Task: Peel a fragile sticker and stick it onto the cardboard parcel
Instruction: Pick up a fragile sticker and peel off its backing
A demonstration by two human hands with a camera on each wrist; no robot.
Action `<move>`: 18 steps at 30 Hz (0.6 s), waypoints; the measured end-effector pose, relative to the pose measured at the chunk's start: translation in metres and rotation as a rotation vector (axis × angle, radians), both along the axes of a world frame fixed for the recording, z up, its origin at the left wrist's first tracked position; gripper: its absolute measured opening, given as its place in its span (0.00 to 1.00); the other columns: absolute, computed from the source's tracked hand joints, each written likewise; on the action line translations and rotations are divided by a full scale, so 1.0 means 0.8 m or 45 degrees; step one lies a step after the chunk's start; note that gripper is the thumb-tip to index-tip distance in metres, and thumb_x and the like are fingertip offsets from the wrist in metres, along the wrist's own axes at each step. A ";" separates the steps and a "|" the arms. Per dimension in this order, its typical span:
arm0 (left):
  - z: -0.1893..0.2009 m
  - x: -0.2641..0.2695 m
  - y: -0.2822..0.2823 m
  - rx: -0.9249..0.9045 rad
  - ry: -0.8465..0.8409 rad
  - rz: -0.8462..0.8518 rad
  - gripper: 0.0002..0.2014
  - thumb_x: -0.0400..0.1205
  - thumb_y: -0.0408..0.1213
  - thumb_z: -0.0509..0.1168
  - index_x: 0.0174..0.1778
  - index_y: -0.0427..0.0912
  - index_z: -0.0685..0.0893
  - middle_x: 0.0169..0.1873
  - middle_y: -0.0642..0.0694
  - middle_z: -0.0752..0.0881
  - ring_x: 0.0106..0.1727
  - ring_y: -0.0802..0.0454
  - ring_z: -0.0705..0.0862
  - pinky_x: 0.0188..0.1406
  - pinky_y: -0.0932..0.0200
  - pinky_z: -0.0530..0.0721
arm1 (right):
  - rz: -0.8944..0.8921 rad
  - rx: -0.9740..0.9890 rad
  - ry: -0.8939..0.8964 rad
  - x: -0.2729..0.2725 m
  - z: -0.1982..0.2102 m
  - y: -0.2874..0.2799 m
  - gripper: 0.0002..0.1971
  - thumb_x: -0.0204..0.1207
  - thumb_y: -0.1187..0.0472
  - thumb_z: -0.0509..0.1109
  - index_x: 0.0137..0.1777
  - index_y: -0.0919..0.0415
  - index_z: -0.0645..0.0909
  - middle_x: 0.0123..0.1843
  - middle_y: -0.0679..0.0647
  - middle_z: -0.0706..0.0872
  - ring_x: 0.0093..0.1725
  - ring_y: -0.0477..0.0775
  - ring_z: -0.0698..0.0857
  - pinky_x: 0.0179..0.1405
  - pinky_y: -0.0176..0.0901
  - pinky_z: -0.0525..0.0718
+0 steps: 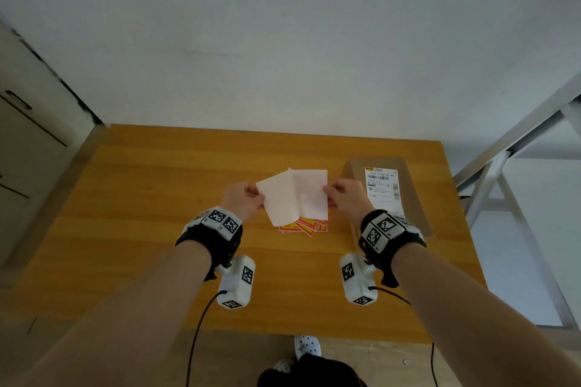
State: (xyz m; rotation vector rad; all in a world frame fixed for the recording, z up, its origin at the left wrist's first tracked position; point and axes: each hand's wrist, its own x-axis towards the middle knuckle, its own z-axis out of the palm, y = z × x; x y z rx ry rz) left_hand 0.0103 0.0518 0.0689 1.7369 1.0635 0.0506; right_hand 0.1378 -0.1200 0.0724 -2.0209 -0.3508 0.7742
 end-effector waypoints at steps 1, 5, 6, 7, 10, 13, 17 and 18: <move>-0.005 0.000 0.002 -0.030 0.003 0.018 0.15 0.79 0.21 0.64 0.30 0.42 0.74 0.46 0.34 0.84 0.46 0.43 0.84 0.25 0.71 0.84 | 0.007 -0.015 0.001 0.002 -0.001 -0.001 0.09 0.80 0.63 0.65 0.50 0.68 0.84 0.52 0.72 0.88 0.54 0.72 0.87 0.57 0.66 0.85; -0.027 0.000 0.006 -0.127 0.039 0.058 0.16 0.80 0.22 0.63 0.31 0.43 0.72 0.41 0.38 0.83 0.44 0.42 0.82 0.20 0.74 0.82 | 0.060 -0.061 0.002 0.010 0.002 -0.002 0.11 0.81 0.63 0.63 0.55 0.71 0.83 0.54 0.69 0.88 0.54 0.68 0.87 0.58 0.62 0.86; -0.031 0.001 0.007 -0.151 0.050 0.076 0.16 0.81 0.22 0.62 0.31 0.43 0.72 0.38 0.39 0.82 0.43 0.42 0.83 0.23 0.71 0.83 | 0.058 -0.061 0.004 0.012 0.002 -0.003 0.12 0.81 0.64 0.63 0.55 0.72 0.83 0.55 0.70 0.87 0.55 0.68 0.87 0.57 0.59 0.87; -0.036 0.000 0.008 -0.170 0.062 0.094 0.16 0.81 0.22 0.62 0.31 0.43 0.72 0.39 0.40 0.82 0.40 0.44 0.83 0.28 0.68 0.83 | 0.050 -0.058 0.009 0.015 0.002 -0.003 0.12 0.82 0.64 0.62 0.55 0.73 0.82 0.55 0.70 0.87 0.54 0.67 0.87 0.54 0.56 0.88; -0.050 -0.001 0.012 -0.189 0.089 0.117 0.16 0.81 0.22 0.63 0.31 0.43 0.73 0.41 0.38 0.82 0.34 0.49 0.82 0.30 0.64 0.83 | 0.052 -0.050 0.016 0.021 0.006 -0.006 0.12 0.82 0.65 0.62 0.57 0.73 0.81 0.56 0.68 0.86 0.52 0.62 0.87 0.49 0.46 0.87; -0.058 -0.005 0.014 -0.163 0.110 0.128 0.16 0.80 0.22 0.63 0.30 0.43 0.73 0.43 0.37 0.82 0.31 0.52 0.81 0.32 0.63 0.82 | 0.073 -0.077 -0.008 0.026 0.007 -0.006 0.13 0.82 0.63 0.62 0.59 0.70 0.81 0.56 0.65 0.87 0.53 0.60 0.87 0.55 0.50 0.87; -0.066 -0.010 0.014 -0.104 0.200 0.078 0.12 0.80 0.23 0.64 0.32 0.40 0.77 0.47 0.33 0.85 0.38 0.43 0.85 0.35 0.61 0.82 | 0.052 -0.090 -0.022 0.024 0.006 -0.002 0.12 0.82 0.63 0.63 0.59 0.69 0.82 0.55 0.65 0.87 0.52 0.62 0.89 0.55 0.54 0.88; -0.066 -0.011 0.014 -0.111 0.217 0.078 0.08 0.79 0.23 0.64 0.36 0.37 0.79 0.49 0.32 0.86 0.44 0.39 0.87 0.35 0.60 0.83 | 0.042 -0.085 -0.019 0.023 0.005 -0.001 0.12 0.81 0.63 0.63 0.58 0.69 0.82 0.54 0.66 0.88 0.52 0.63 0.89 0.56 0.55 0.88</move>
